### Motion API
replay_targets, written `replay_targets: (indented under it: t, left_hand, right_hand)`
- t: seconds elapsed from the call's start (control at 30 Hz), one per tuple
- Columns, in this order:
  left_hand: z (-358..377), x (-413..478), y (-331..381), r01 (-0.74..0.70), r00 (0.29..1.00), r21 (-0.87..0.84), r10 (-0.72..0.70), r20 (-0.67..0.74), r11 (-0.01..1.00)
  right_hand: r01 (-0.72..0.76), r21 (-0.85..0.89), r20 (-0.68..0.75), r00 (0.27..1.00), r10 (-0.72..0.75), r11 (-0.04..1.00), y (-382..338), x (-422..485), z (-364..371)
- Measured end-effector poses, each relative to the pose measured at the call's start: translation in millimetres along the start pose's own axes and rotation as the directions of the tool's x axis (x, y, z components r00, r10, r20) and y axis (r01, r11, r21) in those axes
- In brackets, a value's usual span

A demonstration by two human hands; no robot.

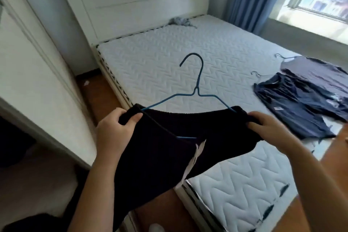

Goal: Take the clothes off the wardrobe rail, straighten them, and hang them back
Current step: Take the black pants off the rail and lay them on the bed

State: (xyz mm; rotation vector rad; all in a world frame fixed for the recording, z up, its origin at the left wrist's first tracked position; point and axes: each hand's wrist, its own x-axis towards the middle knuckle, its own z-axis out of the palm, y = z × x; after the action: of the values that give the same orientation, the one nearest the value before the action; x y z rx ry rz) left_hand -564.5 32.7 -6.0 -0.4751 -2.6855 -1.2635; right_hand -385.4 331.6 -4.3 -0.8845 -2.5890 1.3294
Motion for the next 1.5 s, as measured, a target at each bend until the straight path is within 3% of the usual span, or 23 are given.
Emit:
replay_targets:
  t: [0.17, 0.33, 0.63, 0.9, 1.0, 1.13, 1.3, 1.5]
  left_hand:
    - [81, -45, 90, -0.132, 0.954, -0.135, 0.163, 0.252, 0.982]
    - [161, -111, 179, -0.249, 0.807, -0.272, 0.355, 0.472, 0.93]
    - [266, -265, 284, -0.305, 0.439, -0.43, 0.526, 0.728, 0.85]
    - [307, -354, 323, -0.399, 0.066, -0.551, 0.622, 0.78, 0.733]
    - [316, -383, 333, -0.406, -0.034, -0.585, 0.628, 0.778, 0.702]
    - [319, -425, 342, -0.373, -0.16, -0.631, 0.622, 0.766, 0.68]
    - [313, -479, 366, -0.355, -0.263, -0.672, 0.62, 0.739, 0.65]
    - [301, -540, 405, -0.296, -0.29, -0.709, 0.647, 0.705, 0.639]
  right_hand:
    - [-0.1, 0.061, -0.275, 0.955, 0.113, 0.993, 89, -99, -93]
    - [-0.276, 0.201, -0.472, 0.814, 0.34, 0.94, 175, -218, -146]
    - [-0.484, 0.478, -0.636, 0.385, 0.669, 0.733, 264, -419, -172]
    - [-0.581, 0.625, -0.601, 0.068, 0.796, 0.521, 265, -526, -131]
    - [-0.579, 0.683, -0.582, -0.061, 0.811, 0.446, 261, -551, -112]
    - [-0.538, 0.743, -0.562, -0.178, 0.808, 0.398, 257, -585, -92]
    - [-0.502, 0.776, -0.574, -0.314, 0.756, 0.381, 251, -629, -93]
    - [-0.471, 0.787, -0.593, -0.4, 0.698, 0.398, 254, -684, -121]
